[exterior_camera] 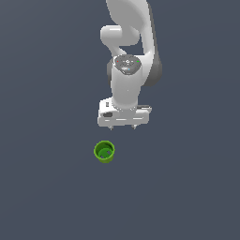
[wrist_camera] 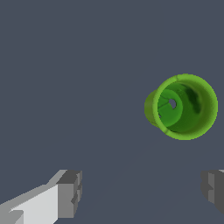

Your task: Pick up the object and move it to a goal position.

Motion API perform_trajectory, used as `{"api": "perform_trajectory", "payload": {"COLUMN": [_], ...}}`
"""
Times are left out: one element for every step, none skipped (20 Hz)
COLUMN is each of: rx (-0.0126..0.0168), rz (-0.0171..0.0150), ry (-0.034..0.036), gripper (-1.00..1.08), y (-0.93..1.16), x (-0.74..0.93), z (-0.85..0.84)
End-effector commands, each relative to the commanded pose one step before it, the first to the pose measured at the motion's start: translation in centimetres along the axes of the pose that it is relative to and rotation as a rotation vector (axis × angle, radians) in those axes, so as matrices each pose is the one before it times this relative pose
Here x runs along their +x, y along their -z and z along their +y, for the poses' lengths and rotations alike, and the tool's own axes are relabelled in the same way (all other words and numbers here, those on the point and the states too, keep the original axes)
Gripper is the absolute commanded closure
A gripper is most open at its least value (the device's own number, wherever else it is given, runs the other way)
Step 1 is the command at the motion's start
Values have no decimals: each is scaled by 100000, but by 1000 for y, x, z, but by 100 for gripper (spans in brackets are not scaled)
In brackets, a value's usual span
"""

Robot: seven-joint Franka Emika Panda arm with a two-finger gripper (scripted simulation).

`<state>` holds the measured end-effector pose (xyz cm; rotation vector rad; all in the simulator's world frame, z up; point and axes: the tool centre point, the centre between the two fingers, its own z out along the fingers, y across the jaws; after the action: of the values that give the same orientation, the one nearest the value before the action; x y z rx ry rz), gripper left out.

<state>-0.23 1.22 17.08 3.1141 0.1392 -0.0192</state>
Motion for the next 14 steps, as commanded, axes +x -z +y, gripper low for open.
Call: {"api": "perform_trajectory", "payload": {"rx": [0, 15, 48, 85, 112, 96, 74, 48, 3, 0, -31, -16, -16, -19], "rz": [0, 61, 171, 294, 371, 300, 218, 132, 1, 0, -71, -15, -2, 6], "ry": [0, -75, -211, -341, -375, -231, -82, 65, 98, 0, -204, -330, -481, -629], "gripper": [-20, -20, -20, -20, -20, -20, -20, -20, -20, -20, -20, -20, -20, -20], "y": [0, 41, 114, 198, 255, 213, 162, 106, 10, -9, -63, -39, -42, -49], "x": [0, 21, 64, 108, 128, 94, 58, 17, -10, -11, 22, 39, 61, 82], "z": [1, -13, -39, -70, -94, -83, -68, -48, -10, 2, 38, 32, 38, 46]}}
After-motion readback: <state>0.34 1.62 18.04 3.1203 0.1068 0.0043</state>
